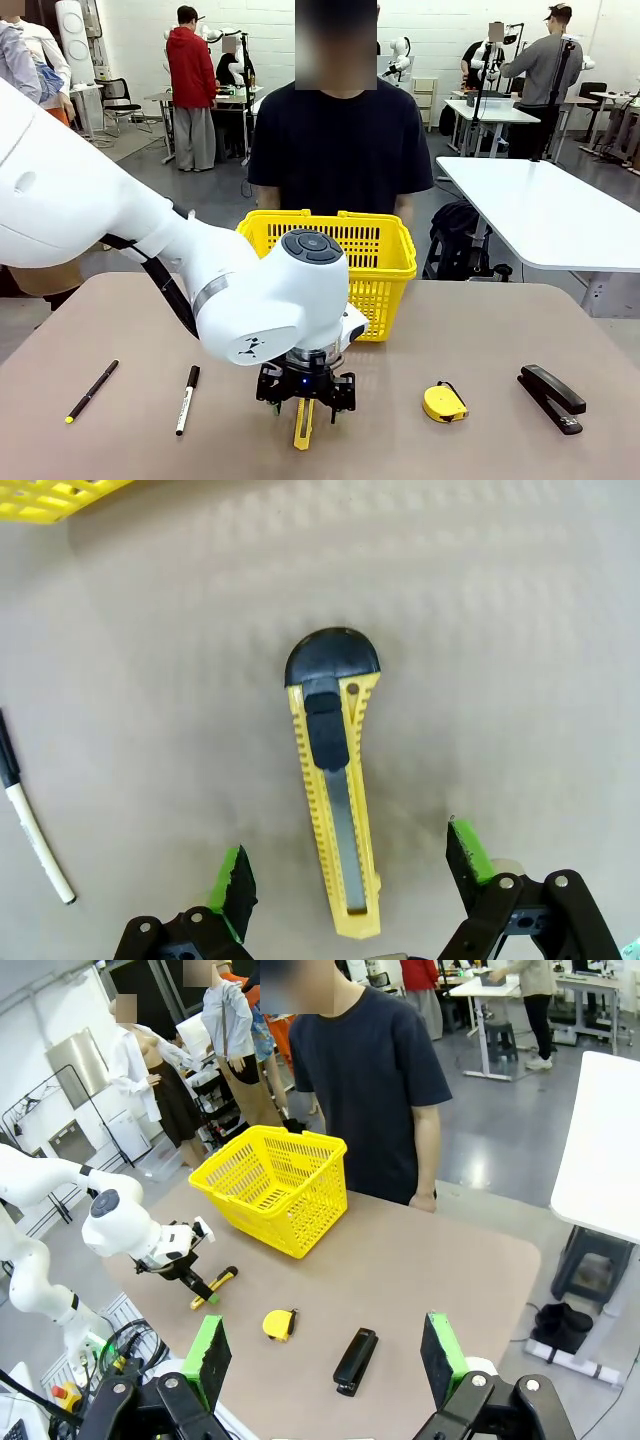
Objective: Place the items the person wants into the basket.
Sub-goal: Pick up the item the person points to and place it in the Market Basket.
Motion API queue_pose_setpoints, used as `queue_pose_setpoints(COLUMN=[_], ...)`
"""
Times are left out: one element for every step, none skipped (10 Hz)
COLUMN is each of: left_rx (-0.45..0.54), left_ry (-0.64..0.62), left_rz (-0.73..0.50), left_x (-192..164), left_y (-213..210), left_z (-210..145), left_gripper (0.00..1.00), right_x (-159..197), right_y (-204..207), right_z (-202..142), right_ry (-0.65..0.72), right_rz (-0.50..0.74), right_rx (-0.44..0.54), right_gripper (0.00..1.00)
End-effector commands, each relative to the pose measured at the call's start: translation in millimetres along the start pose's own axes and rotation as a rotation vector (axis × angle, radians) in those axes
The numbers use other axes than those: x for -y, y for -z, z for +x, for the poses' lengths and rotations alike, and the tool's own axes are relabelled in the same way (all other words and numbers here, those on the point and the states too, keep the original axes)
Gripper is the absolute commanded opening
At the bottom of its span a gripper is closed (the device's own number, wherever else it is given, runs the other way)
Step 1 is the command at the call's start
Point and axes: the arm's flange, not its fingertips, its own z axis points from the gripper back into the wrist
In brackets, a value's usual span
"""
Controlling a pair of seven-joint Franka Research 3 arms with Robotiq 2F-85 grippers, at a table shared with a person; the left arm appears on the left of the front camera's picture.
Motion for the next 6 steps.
queue_pose_setpoints(left_rx=[0.044,0.042,0.035,0.031,0.049,0.048], left_ry=[-0.025,-0.031,-0.035,-0.038,-0.018,-0.02], left_rz=[-0.034,-0.041,-0.044,-0.043,-0.049,-0.048], left_x=[7.6,6.9,6.3,5.2,5.2,4.3], left_y=[14.0,16.0,18.7,20.7,20.7,20.0], left_z=[5.9,7.8,9.2,10.7,11.0,11.0], left_gripper=[1.0,1.0,1.0,1.0,0.47,0.43], right_x=[0.6,0.6,0.6,0.6,0.6,0.6], right_y=[0.3,0.3,0.3,0.3,0.3,0.3], right_z=[1.6,1.6,1.6,1.6,1.6,1.6], right_ry=[-0.016,-0.016,-0.016,-0.016,-0.016,-0.016], right_rz=[0.013,0.013,0.013,0.013,0.013,0.013], right_rx=[0.022,0.022,0.022,0.022,0.022,0.022], right_gripper=[1.0,1.0,1.0,1.0,1.0,1.0])
